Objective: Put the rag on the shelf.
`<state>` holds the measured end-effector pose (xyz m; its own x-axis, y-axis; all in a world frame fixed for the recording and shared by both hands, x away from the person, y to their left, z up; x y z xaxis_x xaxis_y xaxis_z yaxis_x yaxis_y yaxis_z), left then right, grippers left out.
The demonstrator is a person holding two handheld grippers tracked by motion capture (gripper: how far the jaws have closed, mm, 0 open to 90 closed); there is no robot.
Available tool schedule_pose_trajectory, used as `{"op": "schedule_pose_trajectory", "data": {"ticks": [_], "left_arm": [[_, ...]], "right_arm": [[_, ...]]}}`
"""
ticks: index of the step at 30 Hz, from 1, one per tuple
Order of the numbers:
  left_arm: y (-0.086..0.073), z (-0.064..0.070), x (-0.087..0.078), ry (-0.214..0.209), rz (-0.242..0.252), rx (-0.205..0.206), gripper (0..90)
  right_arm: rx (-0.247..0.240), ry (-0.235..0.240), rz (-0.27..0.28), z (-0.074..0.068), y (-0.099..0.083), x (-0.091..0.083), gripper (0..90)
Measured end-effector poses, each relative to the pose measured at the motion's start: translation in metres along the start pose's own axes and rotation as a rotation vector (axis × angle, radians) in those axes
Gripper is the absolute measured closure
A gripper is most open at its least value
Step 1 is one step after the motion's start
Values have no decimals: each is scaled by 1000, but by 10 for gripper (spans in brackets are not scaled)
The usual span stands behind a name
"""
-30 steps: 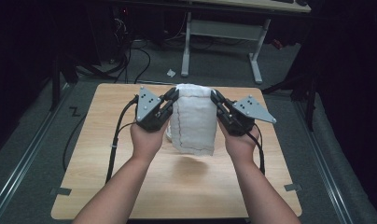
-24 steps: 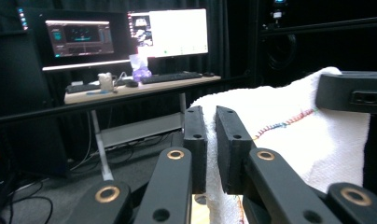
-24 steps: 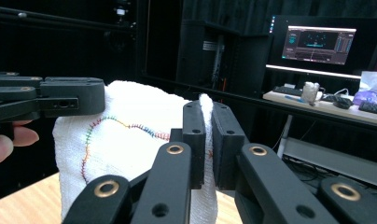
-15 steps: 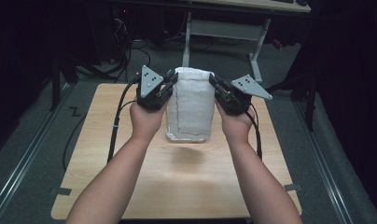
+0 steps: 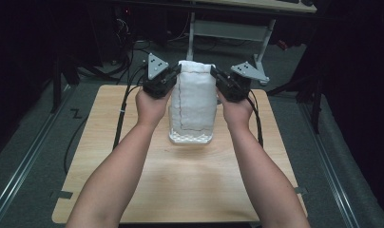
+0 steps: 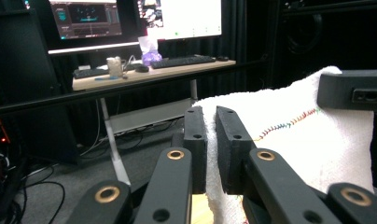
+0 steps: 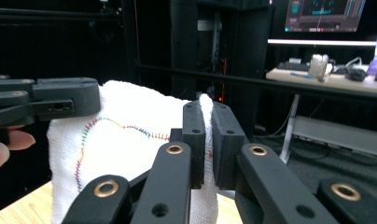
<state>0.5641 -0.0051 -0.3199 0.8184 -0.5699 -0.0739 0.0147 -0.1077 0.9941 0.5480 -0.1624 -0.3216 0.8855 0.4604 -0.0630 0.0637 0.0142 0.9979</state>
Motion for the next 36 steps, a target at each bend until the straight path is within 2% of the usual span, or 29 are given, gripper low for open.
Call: {"op": "schedule_pose_trajectory", "data": {"ticks": [4,9,14,18,21,25,27,31,34,36], "left_arm": [[-1,-5,15,7,-28,-10,833],[-13,-9,33,13,-78,-25,832],[-43,-14,49,15,-191,-59,830],[-55,-16,52,18,-211,-61,828],[-62,-18,53,21,-222,-68,825],[-69,-19,56,17,-249,-78,822],[-70,-19,57,27,-261,-64,818],[-69,-22,57,25,-266,-86,818],[-72,-23,58,21,-281,-71,819],[-73,-23,58,11,-281,-75,811]], "right_arm": [[21,-4,-28,11,-7,13,858],[17,-16,-75,22,-16,25,857],[21,-38,-159,31,-32,42,858],[10,-43,-202,33,-46,52,858],[-5,-45,-222,32,-53,55,858],[-2,-45,-242,33,-59,58,857],[-5,-45,-251,33,-61,60,856],[-1,-44,-268,32,-62,63,856],[-45,-56,-276,31,-61,65,855],[-49,-63,-277,31,-61,66,848]]}}
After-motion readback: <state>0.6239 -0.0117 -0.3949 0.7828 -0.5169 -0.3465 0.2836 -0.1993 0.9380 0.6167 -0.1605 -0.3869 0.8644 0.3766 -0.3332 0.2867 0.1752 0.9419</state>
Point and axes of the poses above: each handheld gripper's, and its own axes: x roughly forward along the jaws, y roughly out of its top, z roughly to its right, the point moved 8 cm from there along x, roughly forward along the jaws, and after that the axes turned 1 degree about z, right-handed, at the moved point
